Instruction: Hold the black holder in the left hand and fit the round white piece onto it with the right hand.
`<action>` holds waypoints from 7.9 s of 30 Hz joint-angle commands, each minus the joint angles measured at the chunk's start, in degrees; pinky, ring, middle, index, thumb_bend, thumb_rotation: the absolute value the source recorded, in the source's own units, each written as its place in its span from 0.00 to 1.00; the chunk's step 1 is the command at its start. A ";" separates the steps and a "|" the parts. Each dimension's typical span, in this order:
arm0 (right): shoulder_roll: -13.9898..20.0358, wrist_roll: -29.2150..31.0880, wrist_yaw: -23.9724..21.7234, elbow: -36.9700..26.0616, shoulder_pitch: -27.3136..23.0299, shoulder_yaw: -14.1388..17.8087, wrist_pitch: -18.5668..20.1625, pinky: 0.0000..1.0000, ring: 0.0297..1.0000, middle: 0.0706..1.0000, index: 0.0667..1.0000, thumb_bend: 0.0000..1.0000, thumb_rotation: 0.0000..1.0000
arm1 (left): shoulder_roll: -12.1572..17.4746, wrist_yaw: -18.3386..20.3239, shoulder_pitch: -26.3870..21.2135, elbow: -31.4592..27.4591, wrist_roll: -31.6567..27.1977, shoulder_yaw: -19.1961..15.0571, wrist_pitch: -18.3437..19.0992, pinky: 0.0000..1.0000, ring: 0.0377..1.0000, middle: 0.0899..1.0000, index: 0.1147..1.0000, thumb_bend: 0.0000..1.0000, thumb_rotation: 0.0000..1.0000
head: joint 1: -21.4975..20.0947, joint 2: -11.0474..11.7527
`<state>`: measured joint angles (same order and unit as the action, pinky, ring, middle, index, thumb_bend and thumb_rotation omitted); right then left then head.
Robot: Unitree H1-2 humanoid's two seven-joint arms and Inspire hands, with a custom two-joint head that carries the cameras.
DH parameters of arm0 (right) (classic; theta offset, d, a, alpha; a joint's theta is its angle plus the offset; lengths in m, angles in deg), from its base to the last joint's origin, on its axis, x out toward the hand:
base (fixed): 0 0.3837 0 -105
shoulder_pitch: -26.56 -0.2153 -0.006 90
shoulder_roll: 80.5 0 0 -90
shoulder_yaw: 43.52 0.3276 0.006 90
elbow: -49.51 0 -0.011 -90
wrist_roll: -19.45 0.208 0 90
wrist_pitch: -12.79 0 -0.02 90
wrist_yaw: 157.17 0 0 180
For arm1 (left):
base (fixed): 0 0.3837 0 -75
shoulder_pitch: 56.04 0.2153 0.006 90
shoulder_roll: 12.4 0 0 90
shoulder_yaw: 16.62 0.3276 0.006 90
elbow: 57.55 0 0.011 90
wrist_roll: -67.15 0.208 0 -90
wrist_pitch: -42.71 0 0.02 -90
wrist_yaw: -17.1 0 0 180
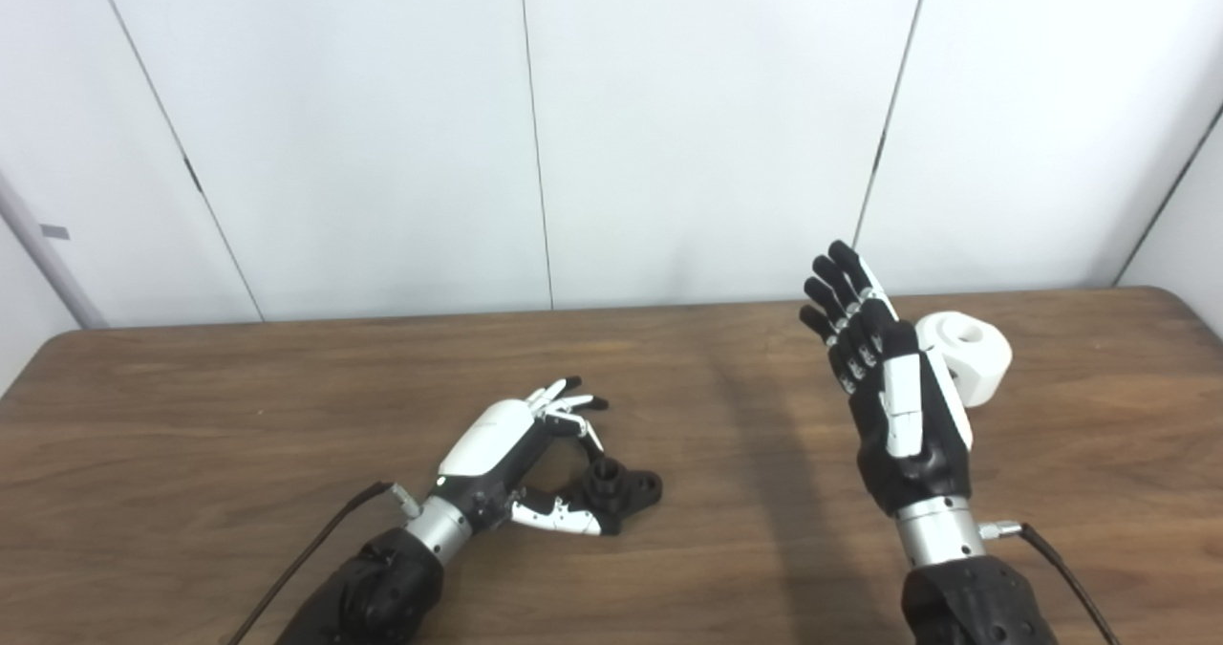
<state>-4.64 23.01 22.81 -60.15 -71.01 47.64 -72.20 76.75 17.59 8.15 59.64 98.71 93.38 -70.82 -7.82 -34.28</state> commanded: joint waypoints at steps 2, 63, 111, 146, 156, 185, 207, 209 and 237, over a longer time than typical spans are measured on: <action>-0.04 -0.91 0.48 -1.81 -1.12 0.24 -0.82 0.92 0.94 0.93 0.93 0.58 1.00 | -0.31 -0.72 0.58 1.08 -0.13 0.25 -1.37 1.00 1.00 0.87 0.41 0.52 0.05 | -0.13 -0.03; 28.03 -29.67 3.75 17.48 -8.35 9.49 9.69 0.95 1.00 0.95 0.85 0.82 0.40 | 1.18 0.92 -0.29 4.70 -3.05 -0.30 -3.18 1.00 1.00 0.87 0.41 0.52 0.05 | -12.27 2.95; 30.03 -36.04 3.51 29.06 -16.88 -0.55 15.20 1.00 1.00 0.99 0.78 0.98 0.48 | 2.81 3.07 0.33 2.24 -5.09 -1.20 -3.24 1.00 1.00 0.87 0.41 0.52 0.05 | -13.58 2.82; 29.50 -36.02 4.23 34.65 -18.48 -4.19 13.32 1.00 1.00 0.94 0.66 0.84 0.45 | 3.14 4.64 1.43 -1.23 -5.57 -2.56 -2.99 1.00 1.00 0.86 0.41 0.52 0.05 | -12.27 1.87; 27.42 -36.38 13.72 40.77 -19.49 -4.16 6.37 1.00 1.00 0.82 0.48 0.73 0.30 | 3.59 5.05 2.20 -2.80 -5.82 -3.17 -2.69 1.00 1.00 0.86 0.41 0.52 0.05 | -11.91 1.80; 25.79 -32.66 14.45 40.40 -18.81 -3.74 1.61 1.00 1.00 0.82 0.45 0.52 0.16 | 3.34 5.90 2.28 -1.97 -5.67 -4.18 -2.21 1.00 1.00 0.86 0.41 0.52 0.05 | -11.50 1.64; 22.10 -28.17 12.43 39.58 -18.45 -2.81 0.56 1.00 1.00 0.83 0.45 0.52 0.16 | 3.73 5.83 2.35 -1.88 -5.62 -4.37 -2.54 1.00 1.00 0.86 0.41 0.52 0.05 | -10.94 1.42; 21.57 -27.42 12.01 38.96 -18.31 -2.54 0.68 1.00 1.00 0.82 0.45 0.52 0.15 | 3.75 6.01 2.32 -1.90 -5.60 -4.35 -2.32 1.00 1.00 0.86 0.42 0.52 0.05 | -10.85 1.43; 19.26 -23.59 1.08 25.79 -16.39 -4.23 3.42 1.00 1.00 0.85 0.45 0.51 0.16 | 3.14 5.47 1.78 -0.17 -4.44 -3.87 -2.32 1.00 1.00 0.86 0.42 0.52 0.05 | -10.14 1.06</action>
<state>14.03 -0.23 24.56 -31.54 -85.33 43.49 -68.55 79.61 23.89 10.28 58.30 93.71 89.30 -73.14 -17.93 -33.13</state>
